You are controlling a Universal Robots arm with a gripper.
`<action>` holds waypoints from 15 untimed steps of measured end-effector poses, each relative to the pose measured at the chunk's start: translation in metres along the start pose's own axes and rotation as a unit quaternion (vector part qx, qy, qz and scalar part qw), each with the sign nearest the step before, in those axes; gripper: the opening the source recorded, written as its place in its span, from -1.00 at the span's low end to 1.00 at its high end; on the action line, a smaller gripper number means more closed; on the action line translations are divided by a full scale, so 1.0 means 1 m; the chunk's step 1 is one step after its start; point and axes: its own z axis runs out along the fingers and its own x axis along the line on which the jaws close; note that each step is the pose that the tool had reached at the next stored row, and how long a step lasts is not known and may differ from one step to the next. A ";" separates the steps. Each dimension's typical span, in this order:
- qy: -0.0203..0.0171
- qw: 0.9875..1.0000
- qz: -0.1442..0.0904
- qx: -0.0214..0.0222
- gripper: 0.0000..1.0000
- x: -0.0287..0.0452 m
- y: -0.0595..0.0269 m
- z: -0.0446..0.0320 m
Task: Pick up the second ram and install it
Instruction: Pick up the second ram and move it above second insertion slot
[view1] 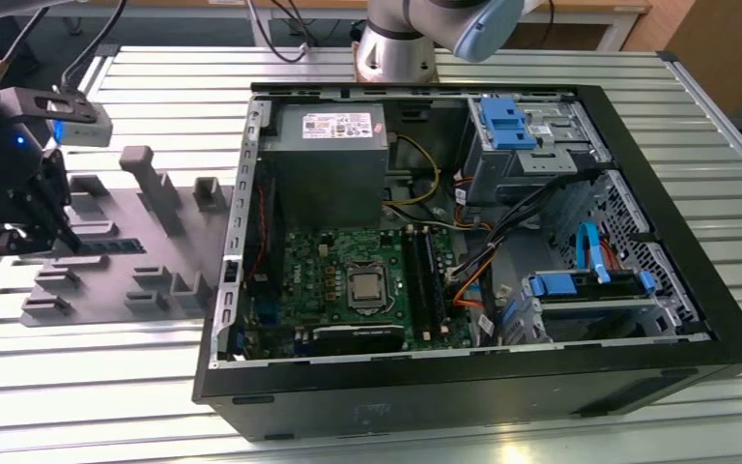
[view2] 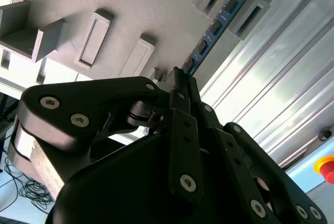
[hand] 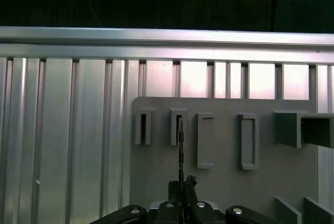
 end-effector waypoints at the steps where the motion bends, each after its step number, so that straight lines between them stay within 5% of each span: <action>1: 0.000 1.000 0.000 0.000 -0.73 0.0000 0.0000 -0.0009; 15: 0.000 1.000 0.000 0.000 -0.73 0.0000 0.0003 -0.0125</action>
